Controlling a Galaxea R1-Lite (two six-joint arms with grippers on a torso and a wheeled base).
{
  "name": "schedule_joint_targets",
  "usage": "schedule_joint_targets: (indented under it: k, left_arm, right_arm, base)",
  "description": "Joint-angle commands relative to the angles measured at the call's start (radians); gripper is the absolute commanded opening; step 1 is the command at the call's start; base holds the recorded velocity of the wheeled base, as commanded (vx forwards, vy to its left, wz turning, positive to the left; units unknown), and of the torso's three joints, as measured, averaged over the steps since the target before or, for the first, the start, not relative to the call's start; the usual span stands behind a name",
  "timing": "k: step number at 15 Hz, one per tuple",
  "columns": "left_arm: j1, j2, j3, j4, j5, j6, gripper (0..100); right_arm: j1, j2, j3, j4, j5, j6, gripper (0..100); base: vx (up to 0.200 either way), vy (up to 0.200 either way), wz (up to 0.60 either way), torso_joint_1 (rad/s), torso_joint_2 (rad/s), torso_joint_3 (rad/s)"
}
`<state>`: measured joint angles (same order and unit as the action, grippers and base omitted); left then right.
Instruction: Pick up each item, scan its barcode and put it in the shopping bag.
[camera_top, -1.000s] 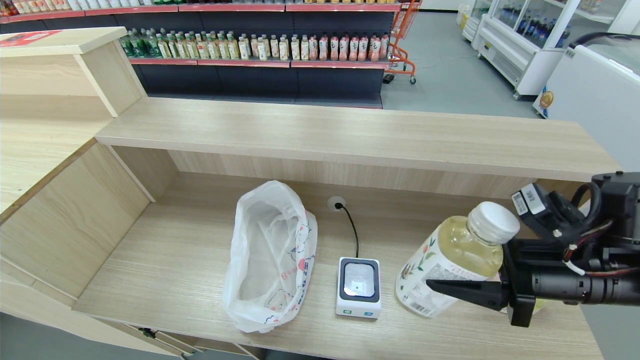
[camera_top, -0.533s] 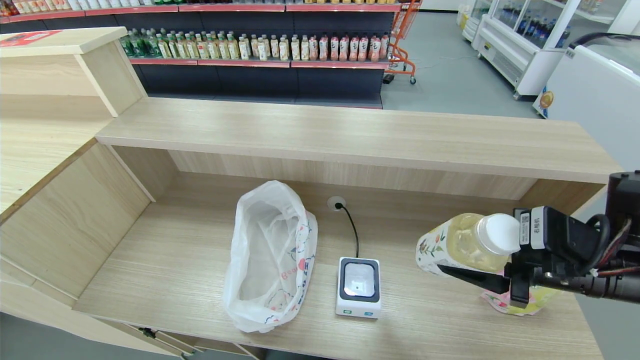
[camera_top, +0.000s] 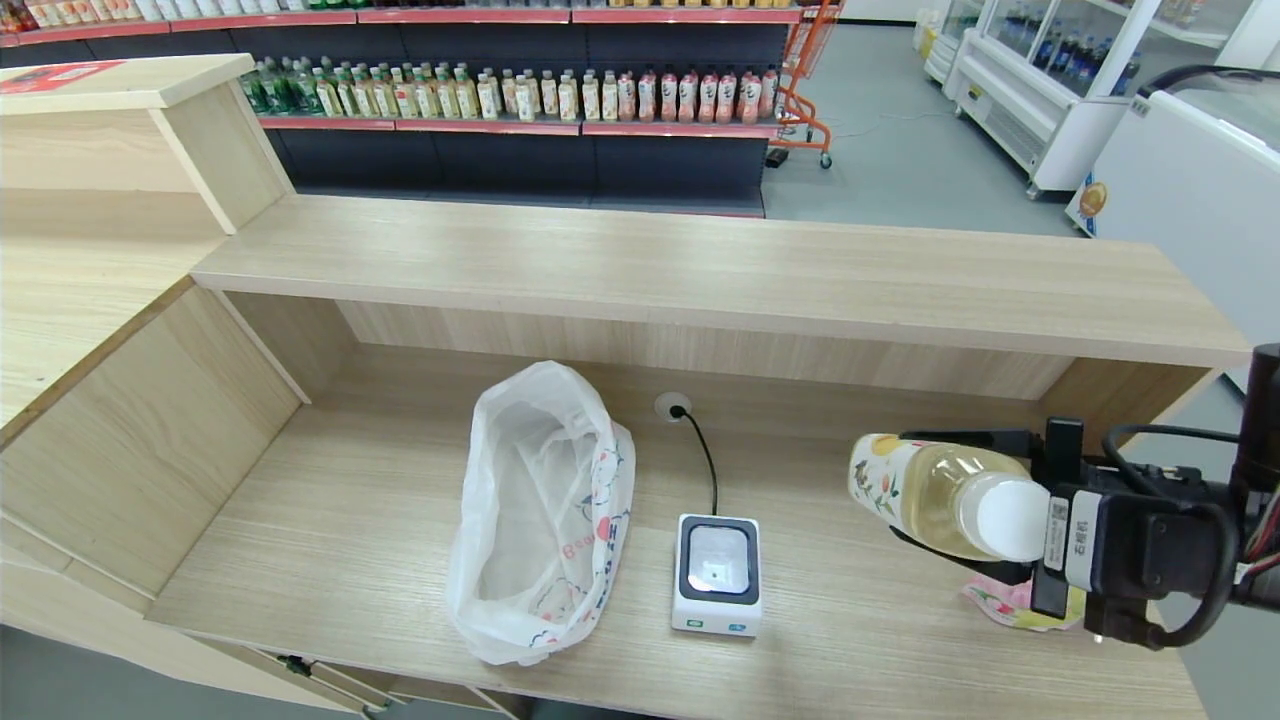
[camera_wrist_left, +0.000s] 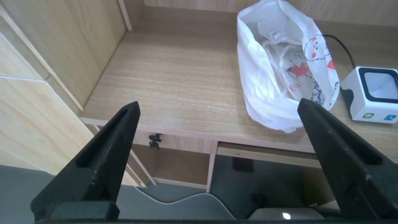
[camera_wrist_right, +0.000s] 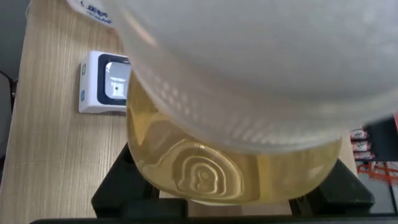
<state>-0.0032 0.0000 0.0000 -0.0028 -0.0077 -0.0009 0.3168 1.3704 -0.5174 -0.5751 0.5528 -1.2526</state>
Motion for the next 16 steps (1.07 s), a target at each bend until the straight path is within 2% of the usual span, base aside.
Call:
schedule_joint_targets:
  k: [1, 3, 10, 13, 14, 16]
  left_arm:
    - [0.0, 0.0, 0.0, 0.0, 0.0, -0.002, 100]
    - [0.0, 0.0, 0.0, 0.0, 0.0, -0.002, 100]
    - [0.0, 0.0, 0.0, 0.0, 0.0, -0.005, 100]
    - [0.0, 0.0, 0.0, 0.0, 0.0, -0.004, 100]
    - [0.0, 0.0, 0.0, 0.0, 0.0, -0.002, 100]
    - [0.0, 0.0, 0.0, 0.0, 0.0, -0.002, 100]
  right_arm:
    - [0.008, -0.007, 0.01, 0.0, -0.002, -0.027, 0]
    - [0.01, -0.007, 0.04, -0.002, -0.002, -0.05, 0]
    - [0.01, -0.011, 0.091, 0.0, -0.004, -0.108, 0]
    - [-0.005, 0.015, 0.114, -0.002, -0.001, -0.159, 0]
    - [-0.094, 0.042, 0.14, -0.002, 0.033, -0.246, 0]
    - [-0.186, 0.059, 0.145, -0.002, 0.065, -0.326, 0]
  base:
    - [0.0, 0.0, 0.0, 0.0, 0.0, 0.0]
    - [0.0, 0.0, 0.0, 0.0, 0.0, 0.0]
    - [0.0, 0.2, 0.0, 0.006, 0.0, 0.003]
    - [0.0, 0.0, 0.0, 0.0, 0.0, 0.0]
    - [0.0, 0.0, 0.0, 0.0, 0.0, 0.0]
    - [0.0, 0.0, 0.0, 0.0, 0.0, 0.0]
